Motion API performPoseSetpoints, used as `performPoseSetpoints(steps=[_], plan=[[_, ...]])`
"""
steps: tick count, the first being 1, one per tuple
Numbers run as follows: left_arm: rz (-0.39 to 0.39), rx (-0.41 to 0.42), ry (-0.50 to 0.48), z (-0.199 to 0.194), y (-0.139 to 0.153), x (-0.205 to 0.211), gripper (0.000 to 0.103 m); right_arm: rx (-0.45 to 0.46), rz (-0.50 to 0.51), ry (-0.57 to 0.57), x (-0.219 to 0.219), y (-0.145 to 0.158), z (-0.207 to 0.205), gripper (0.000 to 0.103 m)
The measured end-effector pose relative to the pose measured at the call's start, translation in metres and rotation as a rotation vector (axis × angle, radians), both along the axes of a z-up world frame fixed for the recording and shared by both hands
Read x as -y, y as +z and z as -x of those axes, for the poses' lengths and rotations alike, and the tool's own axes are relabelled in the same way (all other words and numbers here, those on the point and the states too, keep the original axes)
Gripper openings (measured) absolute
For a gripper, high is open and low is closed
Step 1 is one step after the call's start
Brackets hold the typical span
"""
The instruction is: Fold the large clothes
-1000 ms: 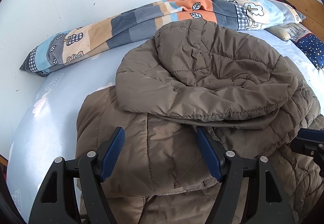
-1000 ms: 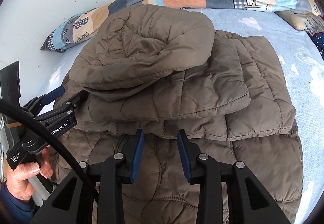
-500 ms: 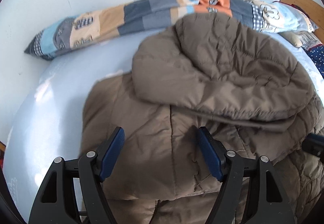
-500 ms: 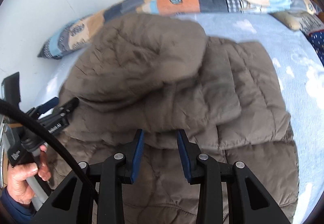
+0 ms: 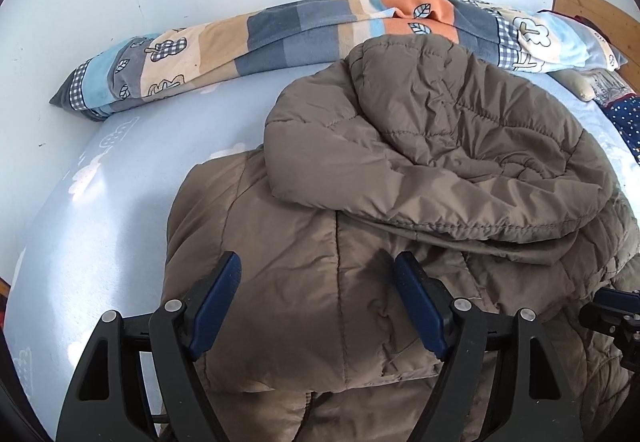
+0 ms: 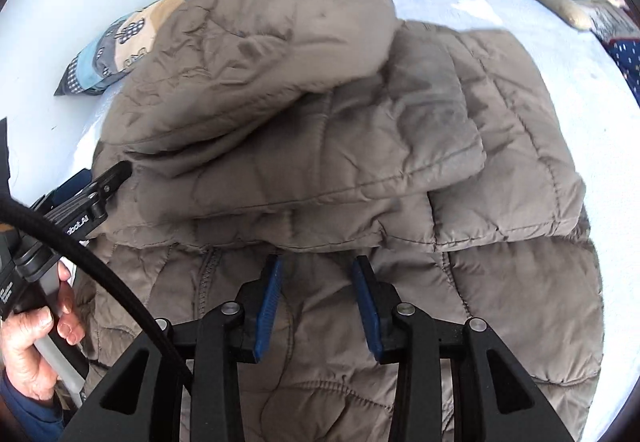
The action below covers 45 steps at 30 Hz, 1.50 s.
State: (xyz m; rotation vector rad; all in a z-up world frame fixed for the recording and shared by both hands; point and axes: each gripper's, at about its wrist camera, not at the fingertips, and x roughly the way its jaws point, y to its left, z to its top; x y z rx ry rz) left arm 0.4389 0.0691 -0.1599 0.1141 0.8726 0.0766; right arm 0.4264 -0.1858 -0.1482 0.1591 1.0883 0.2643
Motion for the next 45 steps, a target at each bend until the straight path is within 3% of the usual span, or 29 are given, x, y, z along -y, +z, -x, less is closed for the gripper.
performPoseSetpoints(steps=[11,19,24,31,39,45], plan=[[0.000,-0.007,-0.007,0.004,0.001,0.005,0.078,-0.021,0.025,0.027,-0.008,-0.001,0.006,0.045],[-0.009,0.046,-0.024,0.030,0.018,0.014,0.078,0.008,0.016,0.052,-0.016,0.011,0.016,0.045],[0.042,0.083,-0.010,0.067,0.036,0.013,0.078,0.043,0.019,0.046,-0.012,0.023,0.034,0.045],[0.043,0.124,0.004,0.138,0.051,0.022,0.078,0.108,-0.026,0.023,0.003,0.046,0.093,0.045],[-0.020,0.052,-0.077,0.223,0.029,0.035,0.079,0.102,-0.057,0.004,0.027,0.039,0.173,0.045],[0.003,-0.017,-0.077,0.263,0.007,0.035,0.079,0.081,-0.061,-0.027,0.053,0.023,0.218,0.045]])
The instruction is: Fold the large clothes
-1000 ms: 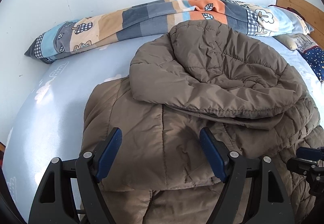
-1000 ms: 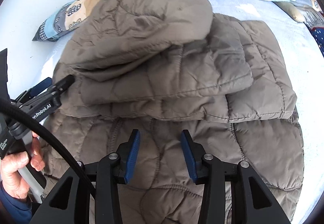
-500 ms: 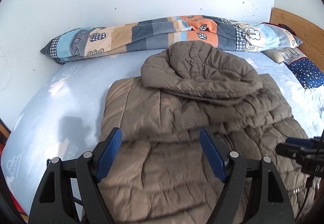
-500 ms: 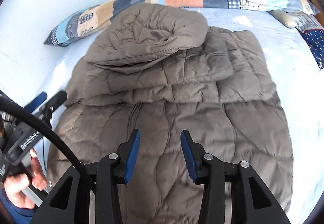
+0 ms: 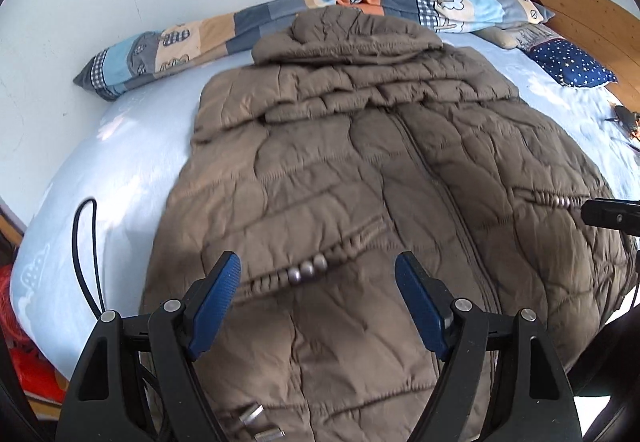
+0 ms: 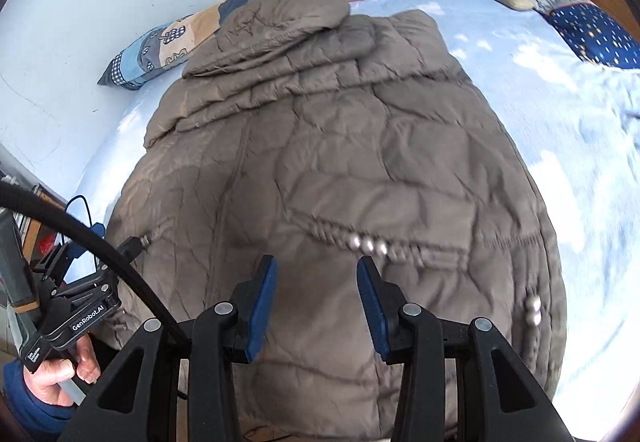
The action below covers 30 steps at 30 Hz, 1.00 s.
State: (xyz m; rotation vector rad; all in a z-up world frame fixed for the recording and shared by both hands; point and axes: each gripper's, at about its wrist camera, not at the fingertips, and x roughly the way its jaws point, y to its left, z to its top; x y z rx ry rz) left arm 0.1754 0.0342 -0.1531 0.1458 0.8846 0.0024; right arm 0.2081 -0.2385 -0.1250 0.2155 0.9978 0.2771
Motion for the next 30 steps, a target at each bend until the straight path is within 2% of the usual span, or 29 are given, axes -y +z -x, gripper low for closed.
performPoseSetpoints(steps=[5,9,14,20,23,25,28,30], plan=[[-0.024,-0.054,0.027,0.001,-0.020,-0.005,0.079,-0.033,0.021,-0.023,0.010,-0.017,0.013,0.045],[0.001,-0.105,0.054,-0.003,-0.033,-0.013,0.081,-0.058,0.051,-0.023,0.013,-0.030,0.013,0.045],[-0.037,-0.107,0.049,-0.002,-0.038,-0.013,0.086,-0.079,0.061,-0.012,0.010,-0.038,0.009,0.045],[-0.059,-0.127,0.062,-0.005,-0.044,-0.012,0.093,-0.123,0.058,-0.013,0.007,-0.047,0.003,0.052],[-0.015,-0.136,0.106,-0.010,-0.050,-0.020,0.101,-0.132,0.052,-0.012,0.007,-0.050,0.001,0.056],[0.014,-0.111,0.132,-0.008,-0.054,-0.023,0.103,-0.130,0.054,-0.010,0.007,-0.052,0.001,0.057],[-0.002,-0.092,0.124,-0.006,-0.056,-0.020,0.103,-0.112,0.070,0.009,0.004,-0.055,0.001,0.058],[0.017,-0.089,0.116,-0.006,-0.057,-0.023,0.103,-0.105,0.076,0.021,0.003,-0.057,0.002,0.059]])
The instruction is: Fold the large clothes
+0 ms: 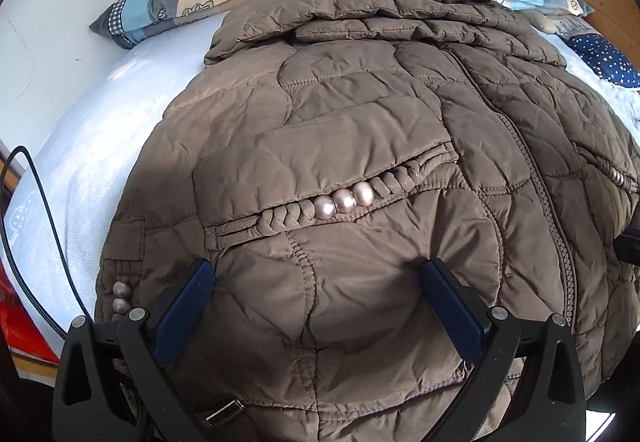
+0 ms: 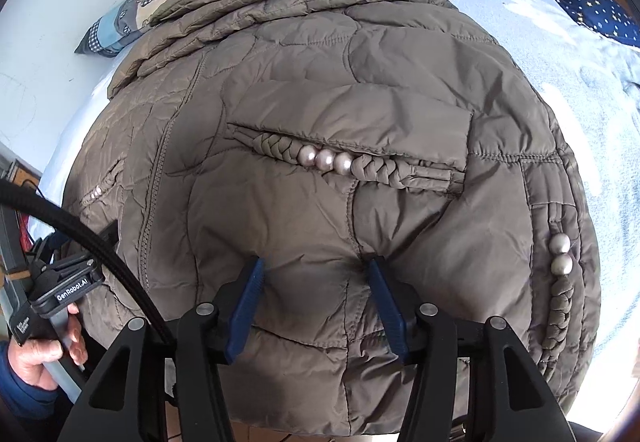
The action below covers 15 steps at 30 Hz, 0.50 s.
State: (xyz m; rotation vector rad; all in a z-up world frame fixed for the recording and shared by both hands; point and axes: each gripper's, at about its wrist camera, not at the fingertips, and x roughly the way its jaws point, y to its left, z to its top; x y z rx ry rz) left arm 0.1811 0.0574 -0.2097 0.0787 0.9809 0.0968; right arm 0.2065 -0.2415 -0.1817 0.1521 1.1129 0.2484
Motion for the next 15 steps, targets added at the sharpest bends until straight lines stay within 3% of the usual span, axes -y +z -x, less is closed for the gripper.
performPoseSetpoints(steps=[9,15], plan=[[0.025,0.010,-0.004,0.002,-0.001,-0.004,0.103,0.003,-0.029,0.016,0.001,-0.003,0.001,0.067],[0.026,0.018,-0.005,0.002,-0.001,-0.006,0.103,0.002,0.005,0.072,-0.016,-0.004,0.003,0.089]])
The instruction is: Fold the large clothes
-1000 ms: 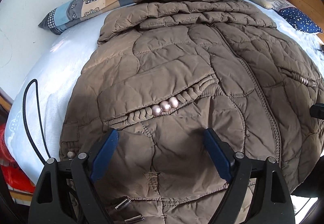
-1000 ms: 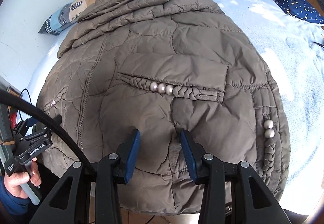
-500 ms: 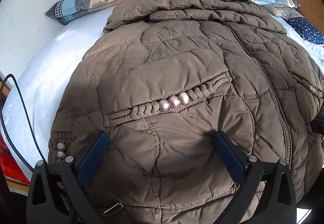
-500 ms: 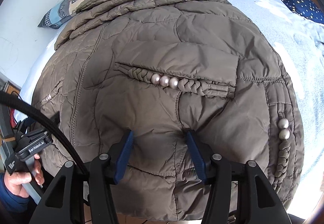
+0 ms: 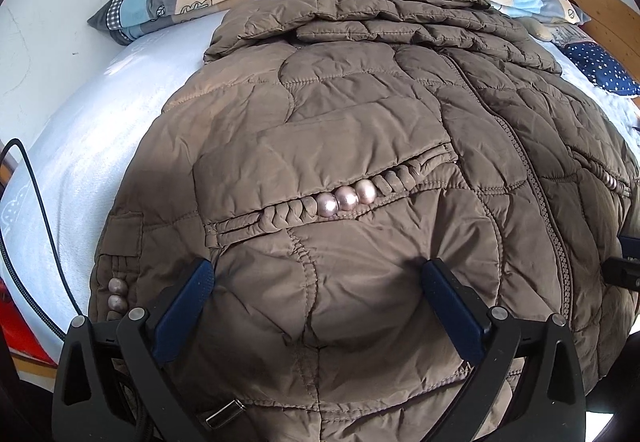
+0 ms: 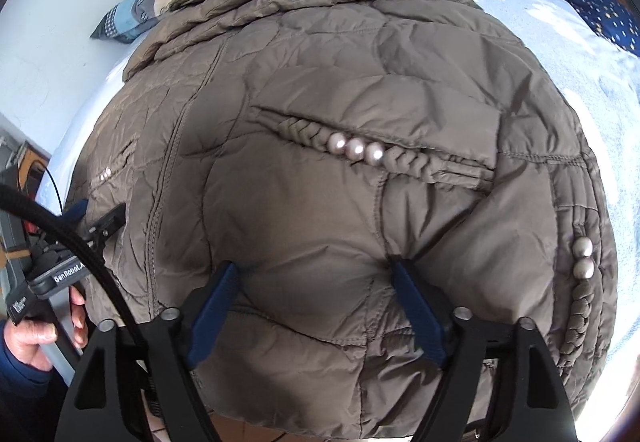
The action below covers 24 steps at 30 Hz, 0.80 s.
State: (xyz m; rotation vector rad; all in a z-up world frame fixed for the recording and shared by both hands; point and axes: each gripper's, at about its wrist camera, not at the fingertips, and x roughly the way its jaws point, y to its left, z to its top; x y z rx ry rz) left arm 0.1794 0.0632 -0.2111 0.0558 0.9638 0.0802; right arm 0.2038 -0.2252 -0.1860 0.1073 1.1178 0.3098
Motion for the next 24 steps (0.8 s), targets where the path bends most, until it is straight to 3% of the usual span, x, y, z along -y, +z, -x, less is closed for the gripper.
performPoseSetpoints(steps=[6,18,20,24], plan=[[-0.016,0.066,-0.002,0.008,-0.002,0.002,0.103,0.002,0.046,0.021,-0.013,-0.003,0.000,0.098],[-0.012,0.058,-0.037,0.006,0.000,0.000,0.103,0.007,0.039,0.044,-0.016,-0.001,-0.002,0.101],[-0.002,0.044,-0.041,0.004,0.002,-0.001,0.103,0.023,0.002,0.050,-0.011,0.002,0.000,0.099],[-0.011,0.022,-0.051,0.002,0.005,0.000,0.103,0.028,-0.095,0.021,0.011,0.010,0.008,0.082]])
